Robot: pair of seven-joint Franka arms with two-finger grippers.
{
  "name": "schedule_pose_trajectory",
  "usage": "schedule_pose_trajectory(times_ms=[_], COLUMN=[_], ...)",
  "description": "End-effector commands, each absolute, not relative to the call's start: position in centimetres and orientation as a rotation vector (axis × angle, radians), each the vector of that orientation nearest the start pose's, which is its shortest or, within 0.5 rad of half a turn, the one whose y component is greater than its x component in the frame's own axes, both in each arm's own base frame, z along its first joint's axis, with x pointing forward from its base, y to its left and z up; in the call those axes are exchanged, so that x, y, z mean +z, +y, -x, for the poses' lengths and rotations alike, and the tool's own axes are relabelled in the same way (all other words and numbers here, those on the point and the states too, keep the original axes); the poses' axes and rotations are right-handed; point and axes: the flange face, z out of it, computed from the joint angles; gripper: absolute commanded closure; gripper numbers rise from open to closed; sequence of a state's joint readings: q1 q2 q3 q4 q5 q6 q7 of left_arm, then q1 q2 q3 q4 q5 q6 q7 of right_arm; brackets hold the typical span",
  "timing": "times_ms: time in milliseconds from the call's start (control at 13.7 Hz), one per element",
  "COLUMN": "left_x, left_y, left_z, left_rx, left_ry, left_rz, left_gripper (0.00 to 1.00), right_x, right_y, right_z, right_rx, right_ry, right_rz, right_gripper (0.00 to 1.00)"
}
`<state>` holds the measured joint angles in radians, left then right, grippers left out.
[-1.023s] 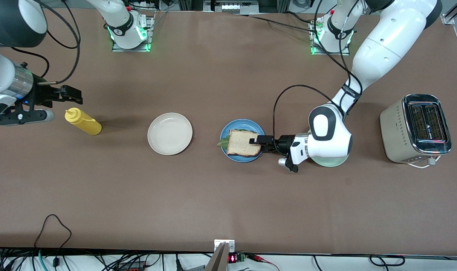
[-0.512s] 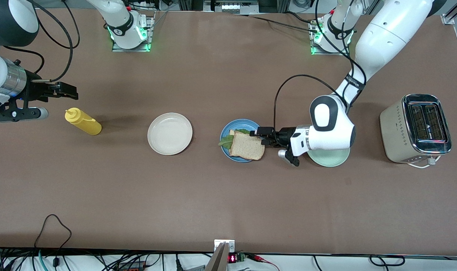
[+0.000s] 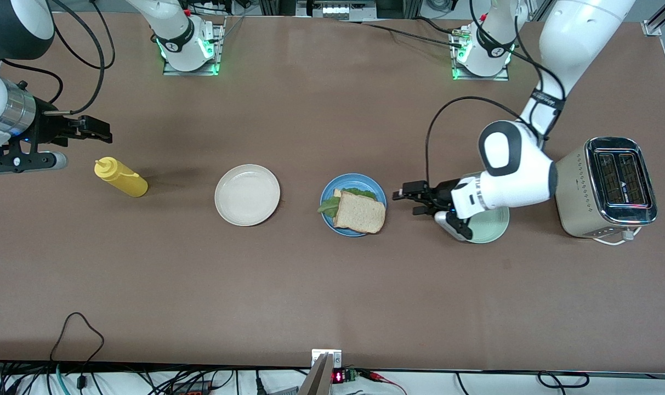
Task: Make sandwich in blue plate with both arms
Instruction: 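Open the left gripper on the sandwich while the right gripper withdraws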
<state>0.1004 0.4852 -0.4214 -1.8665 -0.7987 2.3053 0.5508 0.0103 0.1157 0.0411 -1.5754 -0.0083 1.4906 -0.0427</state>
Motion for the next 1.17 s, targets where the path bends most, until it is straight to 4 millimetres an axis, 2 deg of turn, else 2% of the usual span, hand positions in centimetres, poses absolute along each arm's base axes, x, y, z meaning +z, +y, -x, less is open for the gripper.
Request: schedule_pose_trajectory(times_ms=[0, 292, 512, 585, 804, 1097], left_x=[29.3, 29.3, 32.6, 34.1, 41.2, 51.8], left_y=[-17.5, -14.1, -12.7, -12.2, -9.4, -2.4], left_z=[-60.7, -61.6, -62.5, -62.3, -61.6, -63.5], left_rx=[0.031, 0.012, 0.023, -0.008, -0.017, 0.081], left_ry=[-0.408, -0.571, -0.616, -0.544, -0.284, -0.073], left_rz=[-2.416, -2.568, -2.749, -2.820, -3.042, -3.104], left_gripper=[0.00, 0.00, 0.00, 0.00, 0.00, 0.00], right_x=[56.0, 56.6, 56.9, 56.9, 56.8, 56.8], right_y=[2.1, 1.5, 1.6, 1.6, 1.6, 1.4], right_z=[-58.0, -57.8, -57.2, -57.0, -56.9, -56.7], right_rx=[0.273, 0.256, 0.250, 0.238, 0.211, 0.211], right_ry=[-0.176, -0.126, -0.131, -0.132, -0.133, -0.125], right_rz=[3.137, 3.142, 3.153, 3.154, 3.157, 3.157], right_gripper=[0.00, 0.00, 0.00, 0.00, 0.00, 0.00])
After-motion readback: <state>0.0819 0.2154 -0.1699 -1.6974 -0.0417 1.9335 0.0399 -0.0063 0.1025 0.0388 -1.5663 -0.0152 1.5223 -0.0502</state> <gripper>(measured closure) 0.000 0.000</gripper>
